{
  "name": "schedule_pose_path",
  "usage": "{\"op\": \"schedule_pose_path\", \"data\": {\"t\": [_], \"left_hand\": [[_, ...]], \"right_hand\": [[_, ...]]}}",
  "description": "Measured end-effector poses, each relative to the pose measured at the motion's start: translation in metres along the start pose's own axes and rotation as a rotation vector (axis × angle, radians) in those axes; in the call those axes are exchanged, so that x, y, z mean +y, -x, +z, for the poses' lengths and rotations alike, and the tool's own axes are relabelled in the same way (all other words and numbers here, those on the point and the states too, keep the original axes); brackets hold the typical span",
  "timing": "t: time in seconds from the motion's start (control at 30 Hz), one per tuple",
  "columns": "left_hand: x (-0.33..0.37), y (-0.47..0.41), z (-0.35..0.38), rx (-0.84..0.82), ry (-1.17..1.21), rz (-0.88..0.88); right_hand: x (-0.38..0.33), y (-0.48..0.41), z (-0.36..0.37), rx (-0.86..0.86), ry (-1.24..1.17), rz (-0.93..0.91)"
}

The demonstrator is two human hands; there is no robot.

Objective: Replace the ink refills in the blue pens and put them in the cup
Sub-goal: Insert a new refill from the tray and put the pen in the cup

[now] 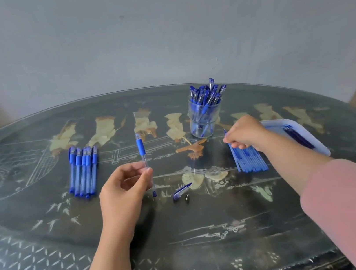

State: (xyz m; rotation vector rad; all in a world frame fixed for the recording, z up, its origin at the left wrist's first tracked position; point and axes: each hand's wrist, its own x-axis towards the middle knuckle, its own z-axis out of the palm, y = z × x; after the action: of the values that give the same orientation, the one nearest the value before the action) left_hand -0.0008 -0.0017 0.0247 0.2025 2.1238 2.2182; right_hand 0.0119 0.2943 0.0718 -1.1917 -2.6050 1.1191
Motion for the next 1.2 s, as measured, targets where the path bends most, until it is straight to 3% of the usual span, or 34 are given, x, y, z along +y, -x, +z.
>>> {"op": "schedule_pose_path", "data": {"t": [0.5, 0.7, 0.97, 1.2], "left_hand": [[-0.004, -0.002, 0.000, -0.013, -0.002, 0.000], [-0.004, -0.002, 0.000, -0.024, -0.009, 0.000], [0.002, 0.007, 0.005, -0.069, -0.044, 0.074], [0.008, 0.024, 0.037, -0.147, -0.030, 0.122]], "right_hand": [[-0.001, -0.005, 0.009, 0.042, 0.239, -0.040], [0.004, -0.002, 0.007, 0.067, 0.201, -0.103], [0.048, 0.028, -0.004, 0.242, 0.031, -0.210], [0.106, 0.039, -0.042, 0.558, 0.221, -0.161]]}}
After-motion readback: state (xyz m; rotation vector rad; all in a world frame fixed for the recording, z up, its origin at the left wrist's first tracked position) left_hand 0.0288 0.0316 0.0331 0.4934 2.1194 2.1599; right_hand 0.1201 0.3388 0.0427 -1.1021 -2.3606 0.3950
